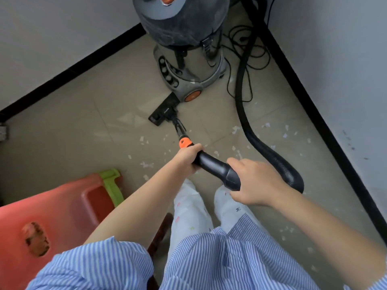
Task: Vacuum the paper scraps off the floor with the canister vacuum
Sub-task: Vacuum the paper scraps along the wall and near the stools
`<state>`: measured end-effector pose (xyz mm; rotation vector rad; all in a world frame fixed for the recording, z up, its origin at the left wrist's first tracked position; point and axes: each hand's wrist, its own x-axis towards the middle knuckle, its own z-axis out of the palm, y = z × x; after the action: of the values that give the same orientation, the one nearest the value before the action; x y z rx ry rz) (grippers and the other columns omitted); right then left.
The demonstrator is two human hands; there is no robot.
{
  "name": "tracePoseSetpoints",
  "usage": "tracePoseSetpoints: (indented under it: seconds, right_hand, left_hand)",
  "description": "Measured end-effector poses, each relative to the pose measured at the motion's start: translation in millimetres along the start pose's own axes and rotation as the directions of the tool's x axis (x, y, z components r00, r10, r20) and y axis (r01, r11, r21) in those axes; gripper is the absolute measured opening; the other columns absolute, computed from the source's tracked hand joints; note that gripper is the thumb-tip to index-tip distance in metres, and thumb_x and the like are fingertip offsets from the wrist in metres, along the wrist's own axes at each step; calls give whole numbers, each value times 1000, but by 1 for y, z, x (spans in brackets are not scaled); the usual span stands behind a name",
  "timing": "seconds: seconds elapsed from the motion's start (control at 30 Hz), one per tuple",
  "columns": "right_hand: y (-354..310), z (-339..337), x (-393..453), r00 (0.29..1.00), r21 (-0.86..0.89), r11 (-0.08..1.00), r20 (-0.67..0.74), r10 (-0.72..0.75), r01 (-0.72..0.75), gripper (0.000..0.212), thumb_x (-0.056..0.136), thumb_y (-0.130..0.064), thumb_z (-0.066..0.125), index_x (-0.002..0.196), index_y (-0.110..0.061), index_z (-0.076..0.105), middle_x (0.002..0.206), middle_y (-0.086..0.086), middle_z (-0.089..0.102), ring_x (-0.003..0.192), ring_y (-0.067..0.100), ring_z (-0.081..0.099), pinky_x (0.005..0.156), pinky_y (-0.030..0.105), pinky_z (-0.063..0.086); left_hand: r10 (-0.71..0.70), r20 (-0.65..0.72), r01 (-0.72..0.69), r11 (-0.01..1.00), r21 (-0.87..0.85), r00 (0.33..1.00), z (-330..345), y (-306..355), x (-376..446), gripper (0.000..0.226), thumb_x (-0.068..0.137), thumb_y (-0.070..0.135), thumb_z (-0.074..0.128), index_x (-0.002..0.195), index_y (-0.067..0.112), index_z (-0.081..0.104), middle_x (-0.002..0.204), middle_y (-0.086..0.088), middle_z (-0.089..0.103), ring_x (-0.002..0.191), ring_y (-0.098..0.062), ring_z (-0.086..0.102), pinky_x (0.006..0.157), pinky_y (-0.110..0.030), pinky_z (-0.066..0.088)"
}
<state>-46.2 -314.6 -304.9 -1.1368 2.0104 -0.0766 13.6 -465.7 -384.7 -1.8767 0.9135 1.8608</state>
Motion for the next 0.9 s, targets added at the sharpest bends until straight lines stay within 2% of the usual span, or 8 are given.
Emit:
tracePoseSetpoints:
  seconds: [0.07,0.17,0.27,0.4,0.57,0.63,0.73,0.9]
  right_hand:
    - [7,-6,-14,999,-3,999,-26,-34,34,42,79,-38,60,110,-18,40,98,3,54,86,25,52,65,27,31]
    - [5,-14,-26,993,-11,996,-76,-87,86,41,77,-36,62,107,-16,42,85,0,46,77,23,45,64,27,31]
    - [-3,-20,-33,982,2,989,-120,-146,147,41,75,-35,63,104,-14,45,79,0,45,77,26,49,67,32,42]
    - [-20,-16,-33,967,-18,978,-151,-206,206,43,76,-36,62,109,-14,45,91,5,57,85,28,56,66,31,40]
    - [-57,0,-13,944,-27,953,-132,-303,302,43,78,-36,62,109,-13,43,95,5,58,85,28,56,66,31,39]
    - [-75,6,2,936,-47,942,-104,-335,332,45,78,-35,61,112,-13,43,95,6,56,84,28,54,65,30,37]
    - [-99,16,24,928,-74,931,-83,-363,358,45,78,-34,60,113,-13,43,93,5,54,79,27,49,64,29,33]
    - [-130,33,53,908,-143,900,-7,-418,413,45,79,-34,58,114,-12,42,97,8,56,83,29,53,63,28,32]
  left_hand:
    - [2,1,-2,1000,-12,1000,10,-8,-15,10,91,7,51,88,6,42,77,-9,48,65,-18,50,66,-30,47]
    - [52,-17,-53,998,-23,998,13,-13,-35,16,91,5,49,80,10,39,71,-7,44,60,-16,47,55,-25,44]
    - [122,-51,-123,992,-13,991,4,-14,-50,25,91,4,47,72,13,35,69,-6,41,59,-16,44,55,-25,41]
    - [161,-103,-165,986,-31,982,-20,-17,-60,20,91,6,47,75,13,37,71,-6,42,62,-16,46,58,-25,42]
    - [166,-224,-208,961,-181,960,-69,-21,-61,18,91,5,51,78,11,40,73,-6,45,63,-15,47,58,-24,43]
    - [157,-252,-219,945,-241,955,-95,-24,-55,9,89,5,52,88,8,43,75,-6,47,65,-15,49,60,-24,44]
    - [148,-285,-237,921,-309,947,-129,-26,-40,18,88,6,54,101,6,42,76,-6,48,67,-15,51,59,-25,45]
    - [81,-283,-204,874,-441,956,-170,-40,-24,10,89,8,54,83,9,47,76,-5,51,68,-15,53,60,-26,47]
